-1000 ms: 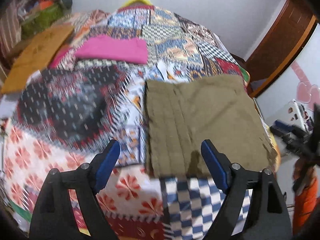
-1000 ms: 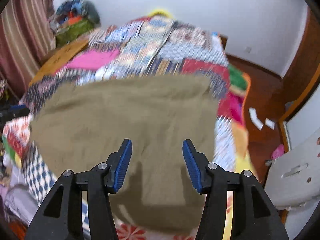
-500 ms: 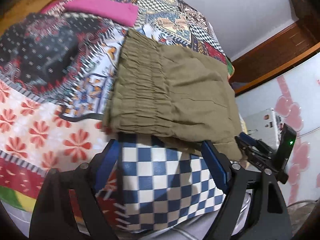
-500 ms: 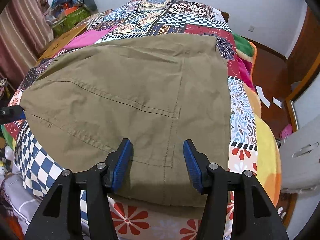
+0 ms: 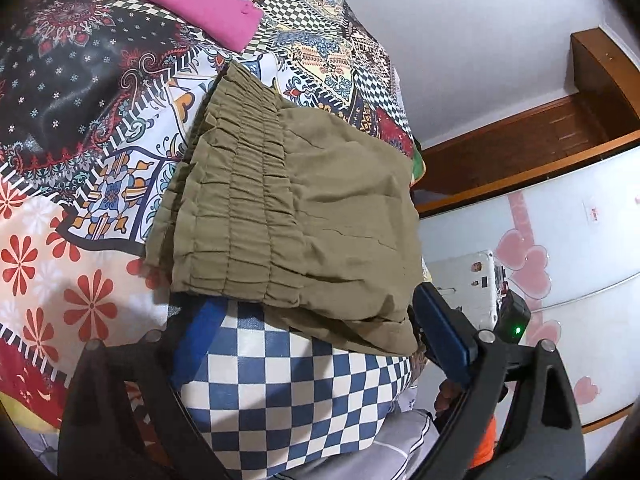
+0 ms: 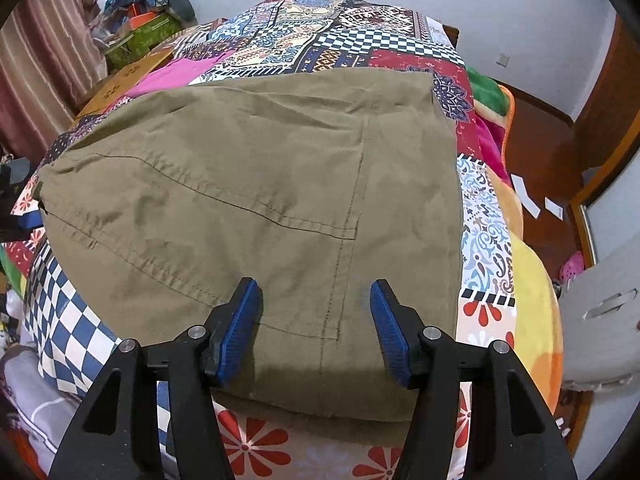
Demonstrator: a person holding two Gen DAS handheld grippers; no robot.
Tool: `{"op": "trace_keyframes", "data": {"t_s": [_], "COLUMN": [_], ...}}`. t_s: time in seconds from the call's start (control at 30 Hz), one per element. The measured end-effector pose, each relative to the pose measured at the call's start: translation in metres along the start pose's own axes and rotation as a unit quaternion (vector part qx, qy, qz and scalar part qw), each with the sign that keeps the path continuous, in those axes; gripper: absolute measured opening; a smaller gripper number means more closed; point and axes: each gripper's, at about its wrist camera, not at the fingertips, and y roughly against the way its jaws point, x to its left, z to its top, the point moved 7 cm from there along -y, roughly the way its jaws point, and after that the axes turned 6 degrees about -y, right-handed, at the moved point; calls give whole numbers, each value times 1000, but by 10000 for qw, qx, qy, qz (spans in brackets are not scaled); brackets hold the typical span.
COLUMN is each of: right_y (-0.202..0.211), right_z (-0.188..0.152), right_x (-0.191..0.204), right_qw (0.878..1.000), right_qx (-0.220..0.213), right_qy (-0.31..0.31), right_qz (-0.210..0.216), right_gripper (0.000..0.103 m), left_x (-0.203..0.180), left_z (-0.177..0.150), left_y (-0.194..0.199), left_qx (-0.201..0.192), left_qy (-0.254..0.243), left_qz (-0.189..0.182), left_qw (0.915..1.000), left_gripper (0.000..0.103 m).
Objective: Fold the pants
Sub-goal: 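Lower the left tool onto the folded olive pants waistband and close it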
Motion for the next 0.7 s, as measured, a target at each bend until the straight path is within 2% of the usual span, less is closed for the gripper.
{"op": "trace_keyframes", "data": {"t_s": [0.23, 0.4, 0.5, 0.57, 0.63, 0.7], "right_y": [1, 1, 0, 0, 0, 0], "right_z": [-1, 0, 1, 1, 1, 1], "right_x": [2, 3, 2, 2, 1, 1], "right_qw": [10000, 9998, 9999, 9998, 9998, 9998], "right_qx": [-47, -64, -57, -49, -42, -32], "right_qy": [55, 114, 91, 85, 88, 95], "right_qz": [-63, -121, -129, -143, -166, -187], "right_gripper": [54, 54, 54, 54, 54, 55], "left_x": [9, 11, 11, 9, 9, 11], "left_z": [9, 25, 31, 33, 34, 37], "left_y": [-9, -23, -31, -34, -37, -38], "left_qx": [-85, -204, -227, -262, -265, -285], "left_qy": [250, 271, 120, -51, -226, -303], "left_qz": [19, 320, 585, 818, 1069, 1113], "left_qw": [9996, 9989, 9980, 9963, 9937, 9929], "left_gripper": [94, 94, 94, 85, 69, 60]}}
